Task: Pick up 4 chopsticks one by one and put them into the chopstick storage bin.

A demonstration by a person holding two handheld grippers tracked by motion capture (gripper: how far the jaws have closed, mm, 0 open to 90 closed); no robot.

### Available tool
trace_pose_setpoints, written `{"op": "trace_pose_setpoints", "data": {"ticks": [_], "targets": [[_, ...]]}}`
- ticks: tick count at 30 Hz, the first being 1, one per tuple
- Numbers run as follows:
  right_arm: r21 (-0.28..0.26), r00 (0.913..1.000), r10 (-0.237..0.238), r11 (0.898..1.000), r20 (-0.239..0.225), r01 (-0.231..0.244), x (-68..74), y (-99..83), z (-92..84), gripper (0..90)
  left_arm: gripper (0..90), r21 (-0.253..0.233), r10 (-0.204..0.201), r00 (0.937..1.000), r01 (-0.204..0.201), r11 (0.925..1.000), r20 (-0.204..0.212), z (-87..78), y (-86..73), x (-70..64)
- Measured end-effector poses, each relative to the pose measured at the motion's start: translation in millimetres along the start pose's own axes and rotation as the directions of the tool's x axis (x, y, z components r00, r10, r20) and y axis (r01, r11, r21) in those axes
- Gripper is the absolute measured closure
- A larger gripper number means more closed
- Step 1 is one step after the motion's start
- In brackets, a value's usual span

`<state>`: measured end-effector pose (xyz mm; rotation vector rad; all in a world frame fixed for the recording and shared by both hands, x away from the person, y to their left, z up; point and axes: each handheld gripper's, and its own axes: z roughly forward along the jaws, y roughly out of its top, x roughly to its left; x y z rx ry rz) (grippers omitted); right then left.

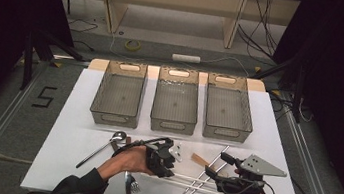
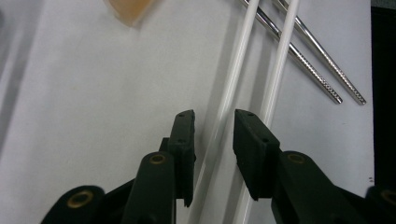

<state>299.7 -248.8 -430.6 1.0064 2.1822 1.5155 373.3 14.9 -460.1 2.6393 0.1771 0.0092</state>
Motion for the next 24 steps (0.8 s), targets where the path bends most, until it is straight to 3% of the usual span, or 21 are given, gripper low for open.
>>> {"op": "trace_pose_setpoints", "data": {"ticks": [8,14,15,24], "targets": [[0.007,1.0000,-0.001,1.000,0.003,0.001,-0.3,-0.4,1.1,27.5,73.9,0.040,0.042,0.9991,-0.042,0.9983,0.002,6.6,-0.3,-0.1],[0.014,1.0000,0.000,1.000,0.002,0.000,-0.1,-0.4,1.6,27.8,78.2,0.042,0.080,0.9968,-0.080,0.9959,0.009,6.9,0.5,-0.2],[0.015,1.0000,0.001,1.000,0.002,-0.001,0.0,-0.4,1.7,27.8,78.5,0.040,0.101,0.9949,-0.101,0.9941,0.009,7.0,0.3,-0.5],[0.025,1.0000,-0.005,1.000,0.004,0.005,0.4,-0.5,2.6,27.8,82.8,0.026,0.141,0.9899,-0.141,0.9897,0.017,7.1,-1.1,-1.5]]}}
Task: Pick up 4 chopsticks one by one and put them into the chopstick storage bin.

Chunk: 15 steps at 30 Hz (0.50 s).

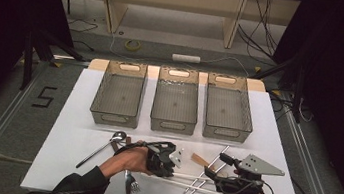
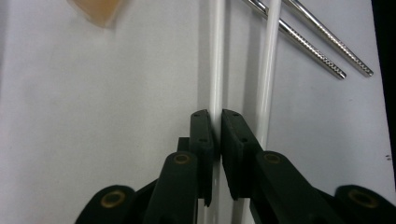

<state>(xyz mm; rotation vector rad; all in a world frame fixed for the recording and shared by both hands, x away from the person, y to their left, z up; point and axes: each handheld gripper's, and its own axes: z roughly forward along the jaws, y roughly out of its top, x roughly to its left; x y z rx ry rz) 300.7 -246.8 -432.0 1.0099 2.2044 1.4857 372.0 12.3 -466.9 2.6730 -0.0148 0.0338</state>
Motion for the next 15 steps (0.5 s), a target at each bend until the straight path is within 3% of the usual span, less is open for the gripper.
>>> {"op": "trace_pose_setpoints", "data": {"ticks": [6,15], "targets": [[0.001,1.0000,-0.001,1.000,-0.002,0.001,0.1,0.1,-0.1,28.0,83.9,-0.017,0.005,1.0000,-0.005,0.9998,0.006,-0.2,-2.0,1.1],[-0.010,1.0000,0.002,1.000,0.003,-0.002,-1.4,0.7,-2.3,28.3,84.2,-0.069,0.003,0.9990,-0.007,0.9976,-0.046,-10.9,-0.1,1.7]]}}
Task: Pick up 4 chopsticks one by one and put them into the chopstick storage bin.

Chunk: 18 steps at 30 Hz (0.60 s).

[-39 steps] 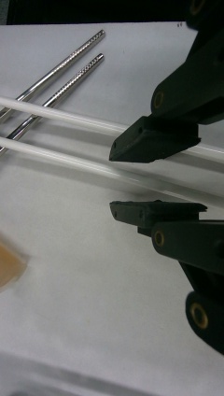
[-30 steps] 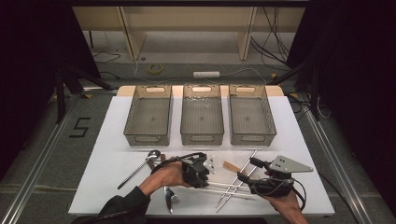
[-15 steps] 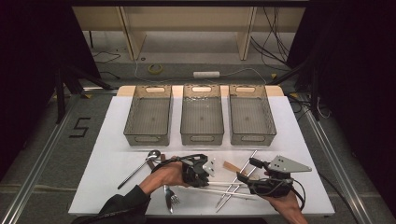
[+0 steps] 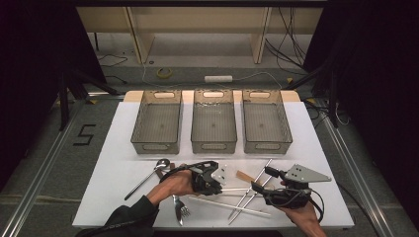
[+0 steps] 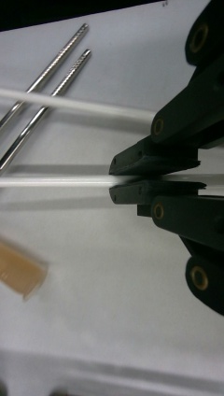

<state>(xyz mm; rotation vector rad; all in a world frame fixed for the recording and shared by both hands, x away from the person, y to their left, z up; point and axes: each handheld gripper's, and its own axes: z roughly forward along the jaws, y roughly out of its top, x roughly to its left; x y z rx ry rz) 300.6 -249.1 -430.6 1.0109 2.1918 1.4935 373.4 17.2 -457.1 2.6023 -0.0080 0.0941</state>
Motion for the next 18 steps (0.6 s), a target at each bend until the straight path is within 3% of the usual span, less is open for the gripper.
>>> {"op": "trace_pose_setpoints", "data": {"ticks": [5,10,12,15,18], "targets": [[-0.012,1.0000,0.002,1.000,0.006,-0.002,-0.8,0.6,-2.3,28.3,84.2,-0.038,-0.021,0.9994,0.020,0.9991,-0.027,-9.7,0.6,1.4],[-0.028,0.9999,0.008,1.000,0.013,-0.008,-2.0,1.0,-4.7,28.3,84.3,-0.084,-0.075,0.9956,0.070,0.9940,-0.056,-21.4,-1.9,3.7],[-0.033,0.9998,0.008,0.999,0.016,-0.008,-2.6,1.1,-5.4,28.4,84.3,-0.121,-0.116,0.9906,0.106,0.9869,-0.073,-31.0,-4.6,5.5],[-0.040,0.9998,0.010,0.999,0.018,-0.009,-3.0,1.4,-6.3,28.5,84.3,-0.139,-0.137,0.9864,0.124,0.9824,-0.090,-38.8,-5.4,6.5],[-0.043,0.9998,0.010,0.999,0.019,-0.009,-3.1,1.4,-6.7,28.5,84.3,-0.174,-0.178,0.9780,0.158,0.9720,-0.109,-50.3,-7.1,9.4]]}}
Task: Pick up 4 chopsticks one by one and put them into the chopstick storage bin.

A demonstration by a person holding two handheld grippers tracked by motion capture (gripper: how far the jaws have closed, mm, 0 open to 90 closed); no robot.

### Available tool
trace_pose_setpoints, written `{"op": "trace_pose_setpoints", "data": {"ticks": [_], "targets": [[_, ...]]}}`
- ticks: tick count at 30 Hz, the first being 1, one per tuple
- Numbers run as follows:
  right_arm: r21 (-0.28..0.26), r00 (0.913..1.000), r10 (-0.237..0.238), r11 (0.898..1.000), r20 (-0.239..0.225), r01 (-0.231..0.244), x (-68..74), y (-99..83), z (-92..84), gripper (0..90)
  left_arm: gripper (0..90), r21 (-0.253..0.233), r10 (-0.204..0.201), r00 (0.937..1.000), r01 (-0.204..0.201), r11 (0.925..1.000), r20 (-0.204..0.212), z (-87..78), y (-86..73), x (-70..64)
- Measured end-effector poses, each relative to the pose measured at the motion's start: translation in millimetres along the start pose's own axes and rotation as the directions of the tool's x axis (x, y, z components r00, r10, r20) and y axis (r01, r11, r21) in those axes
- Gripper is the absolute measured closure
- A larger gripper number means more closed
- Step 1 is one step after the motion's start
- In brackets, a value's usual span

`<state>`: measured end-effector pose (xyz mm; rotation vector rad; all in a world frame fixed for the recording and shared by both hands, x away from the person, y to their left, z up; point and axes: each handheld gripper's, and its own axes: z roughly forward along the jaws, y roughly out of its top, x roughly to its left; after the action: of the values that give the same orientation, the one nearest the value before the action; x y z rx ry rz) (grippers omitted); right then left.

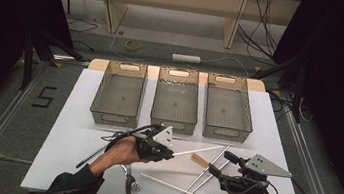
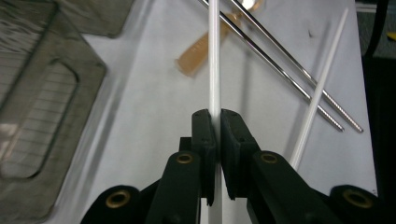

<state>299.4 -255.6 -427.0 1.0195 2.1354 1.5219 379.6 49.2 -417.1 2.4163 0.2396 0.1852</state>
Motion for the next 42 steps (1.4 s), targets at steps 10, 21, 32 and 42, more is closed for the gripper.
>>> {"op": "trace_pose_setpoints", "data": {"ticks": [10,21,32,42], "targets": [[0.001,1.0000,0.002,1.000,-0.001,-0.002,0.4,-0.6,-0.2,28.6,84.3,-0.135,-0.165,0.9777,0.148,0.9797,-0.129,-54.4,-4.6,26.0],[0.006,1.0000,0.007,1.000,0.002,-0.007,-0.7,-1.4,0.9,28.6,84.3,-0.250,-0.351,0.8998,0.288,0.9243,-0.260,-99.8,-32.0,66.0],[0.010,1.0000,0.007,1.000,0.001,-0.007,-0.3,-1.7,2.2,28.6,84.3,-0.286,-0.461,0.8145,0.375,0.8816,-0.352,-112.4,-56.7,97.9],[0.013,0.9999,0.010,1.000,-0.002,-0.010,-0.7,-1.8,2.8,28.6,84.3,-0.294,-0.524,0.7507,0.436,0.8507,-0.403,-112.6,-70.0,125.0]]}}
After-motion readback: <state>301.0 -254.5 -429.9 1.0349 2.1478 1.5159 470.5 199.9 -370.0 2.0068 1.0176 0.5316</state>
